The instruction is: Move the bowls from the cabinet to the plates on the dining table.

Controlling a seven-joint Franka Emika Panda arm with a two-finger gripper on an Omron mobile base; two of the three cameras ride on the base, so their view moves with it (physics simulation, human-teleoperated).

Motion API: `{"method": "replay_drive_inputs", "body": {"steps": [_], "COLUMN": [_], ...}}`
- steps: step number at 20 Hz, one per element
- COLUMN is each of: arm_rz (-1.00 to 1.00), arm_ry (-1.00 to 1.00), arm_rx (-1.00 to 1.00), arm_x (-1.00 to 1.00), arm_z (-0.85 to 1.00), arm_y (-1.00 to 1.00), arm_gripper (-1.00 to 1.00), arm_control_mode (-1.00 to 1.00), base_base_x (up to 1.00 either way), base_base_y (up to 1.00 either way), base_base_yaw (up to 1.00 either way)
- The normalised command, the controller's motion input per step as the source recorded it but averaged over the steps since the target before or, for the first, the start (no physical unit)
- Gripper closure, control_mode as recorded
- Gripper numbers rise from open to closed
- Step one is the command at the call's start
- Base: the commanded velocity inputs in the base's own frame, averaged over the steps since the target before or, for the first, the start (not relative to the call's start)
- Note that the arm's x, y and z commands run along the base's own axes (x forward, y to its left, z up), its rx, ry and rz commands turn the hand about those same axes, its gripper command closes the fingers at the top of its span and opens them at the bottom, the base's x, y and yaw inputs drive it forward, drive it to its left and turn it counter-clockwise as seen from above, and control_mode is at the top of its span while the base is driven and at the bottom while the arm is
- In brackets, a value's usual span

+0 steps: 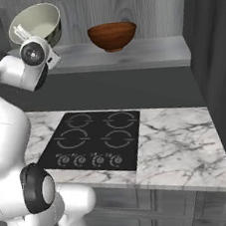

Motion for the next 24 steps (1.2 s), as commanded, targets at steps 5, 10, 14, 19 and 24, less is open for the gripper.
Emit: {"method": "replay_drive_inputs", "body": {"steps": [5, 10, 14, 19, 24], "arm_rz": [-0.05, -0.01, -0.01, 0.0, 0.0], "arm_ry": [0.18, 0.16, 0.21, 0.17, 0.08], "arm_rx": [0.14, 0.09, 0.09, 0.08, 0.09], "arm_x": [-0.94, -1.0, -1.0, -1.0, -1.0], "arm_z": [0.24, 0.05, 0.04, 0.09, 0.43], "arm_y": [-0.12, -0.08, -0.02, -0.19, -0.33], "arm_gripper": [1.0, 1.0, 1.0, 1.0, 1.0], "arm_control_mode": [-1.0, -1.0, -1.0, -1.0, -1.0], "base_base_x": [0.0, 0.0, 0.0, 0.0, 0.0], "base_base_y": [0.0, 0.0, 0.0, 0.0, 0.0], "base_base_yaw": [0.0, 0.0, 0.0, 0.0, 0.0]}}
